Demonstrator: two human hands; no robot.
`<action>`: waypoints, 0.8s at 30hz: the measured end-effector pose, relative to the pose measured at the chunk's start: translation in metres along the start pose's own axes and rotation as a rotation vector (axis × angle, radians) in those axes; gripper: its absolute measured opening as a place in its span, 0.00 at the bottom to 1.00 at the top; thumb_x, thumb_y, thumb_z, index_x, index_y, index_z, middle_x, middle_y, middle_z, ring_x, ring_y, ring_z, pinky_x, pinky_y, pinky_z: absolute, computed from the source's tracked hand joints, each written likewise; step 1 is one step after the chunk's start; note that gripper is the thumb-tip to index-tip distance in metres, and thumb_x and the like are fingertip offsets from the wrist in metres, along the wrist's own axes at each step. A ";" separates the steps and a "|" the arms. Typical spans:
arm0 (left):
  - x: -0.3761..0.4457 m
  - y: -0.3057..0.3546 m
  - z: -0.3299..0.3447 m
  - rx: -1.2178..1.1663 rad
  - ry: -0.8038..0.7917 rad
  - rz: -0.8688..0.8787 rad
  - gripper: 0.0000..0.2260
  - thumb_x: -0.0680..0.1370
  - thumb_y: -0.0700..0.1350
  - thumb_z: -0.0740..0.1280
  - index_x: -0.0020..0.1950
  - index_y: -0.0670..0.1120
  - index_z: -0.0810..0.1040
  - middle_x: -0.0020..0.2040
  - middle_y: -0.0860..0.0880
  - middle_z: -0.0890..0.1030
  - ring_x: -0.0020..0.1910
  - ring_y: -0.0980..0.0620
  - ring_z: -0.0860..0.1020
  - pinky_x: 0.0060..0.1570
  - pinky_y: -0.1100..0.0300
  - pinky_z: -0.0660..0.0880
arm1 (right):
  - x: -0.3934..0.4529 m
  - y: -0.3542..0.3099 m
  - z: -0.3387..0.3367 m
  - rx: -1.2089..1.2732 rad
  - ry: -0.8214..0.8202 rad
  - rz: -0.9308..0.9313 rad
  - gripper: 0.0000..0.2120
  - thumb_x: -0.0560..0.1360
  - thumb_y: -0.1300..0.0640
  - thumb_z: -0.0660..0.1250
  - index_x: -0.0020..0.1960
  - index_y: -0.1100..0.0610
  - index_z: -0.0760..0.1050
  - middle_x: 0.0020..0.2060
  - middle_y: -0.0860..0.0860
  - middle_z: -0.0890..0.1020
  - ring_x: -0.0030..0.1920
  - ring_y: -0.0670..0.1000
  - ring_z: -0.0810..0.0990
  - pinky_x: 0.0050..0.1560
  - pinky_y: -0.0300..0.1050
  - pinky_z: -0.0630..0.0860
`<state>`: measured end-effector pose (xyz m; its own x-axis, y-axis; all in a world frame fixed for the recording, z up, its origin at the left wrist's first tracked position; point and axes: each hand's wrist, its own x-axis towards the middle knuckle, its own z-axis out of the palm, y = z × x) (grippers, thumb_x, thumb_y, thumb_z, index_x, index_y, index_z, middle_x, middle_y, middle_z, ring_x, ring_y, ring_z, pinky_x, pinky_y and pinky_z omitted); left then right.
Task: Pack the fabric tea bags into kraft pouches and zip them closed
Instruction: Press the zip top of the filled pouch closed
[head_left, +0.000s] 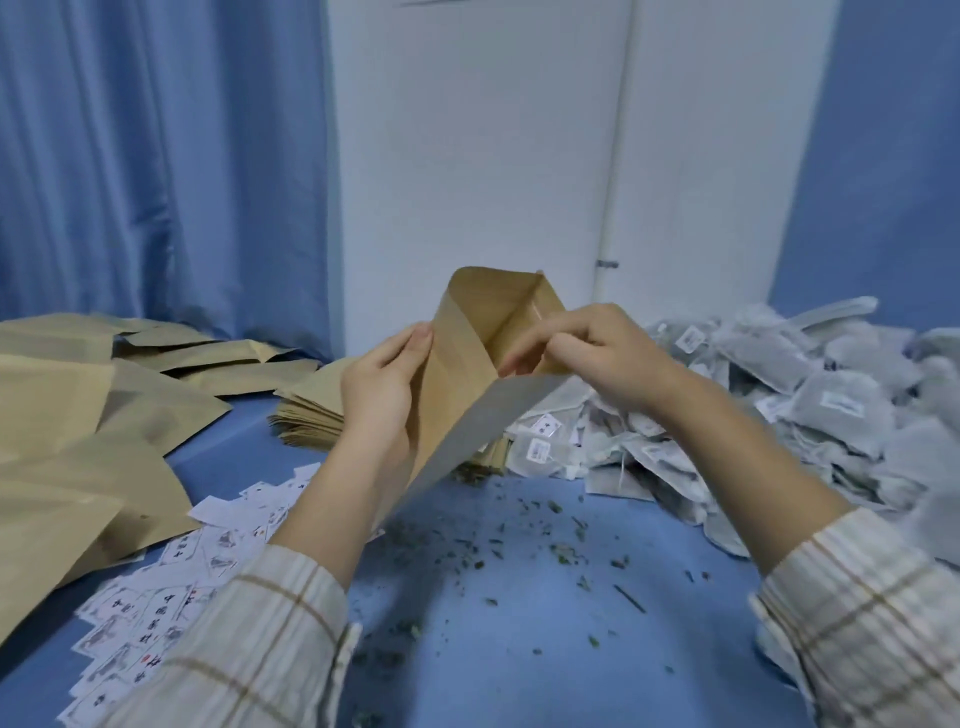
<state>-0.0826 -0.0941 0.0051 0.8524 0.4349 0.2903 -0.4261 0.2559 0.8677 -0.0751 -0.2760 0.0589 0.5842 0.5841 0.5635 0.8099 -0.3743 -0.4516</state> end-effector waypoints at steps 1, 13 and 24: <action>0.002 0.005 0.006 -0.026 -0.001 -0.019 0.03 0.75 0.43 0.69 0.47 0.51 0.82 0.53 0.49 0.83 0.51 0.55 0.81 0.58 0.58 0.75 | 0.001 -0.001 -0.006 -0.029 0.047 -0.013 0.17 0.69 0.58 0.56 0.34 0.43 0.80 0.33 0.42 0.82 0.37 0.44 0.78 0.38 0.36 0.73; 0.004 0.007 0.044 0.139 -0.206 -0.216 0.21 0.82 0.36 0.54 0.32 0.36 0.78 0.32 0.28 0.76 0.23 0.57 0.70 0.20 0.72 0.66 | 0.025 -0.002 -0.013 -0.423 0.391 -0.034 0.33 0.78 0.42 0.56 0.20 0.56 0.49 0.15 0.49 0.58 0.22 0.52 0.62 0.27 0.38 0.56; 0.020 0.021 0.045 -0.200 -0.711 -0.404 0.35 0.72 0.71 0.53 0.57 0.45 0.82 0.58 0.43 0.81 0.57 0.46 0.79 0.52 0.54 0.75 | 0.064 0.006 -0.022 -1.105 0.498 0.050 0.29 0.80 0.48 0.54 0.23 0.58 0.61 0.20 0.50 0.59 0.25 0.52 0.61 0.28 0.38 0.49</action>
<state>-0.0612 -0.1185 0.0474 0.9105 -0.3528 0.2156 -0.0359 0.4521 0.8913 -0.0316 -0.2564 0.1071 0.3752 0.3017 0.8765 0.2522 -0.9431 0.2166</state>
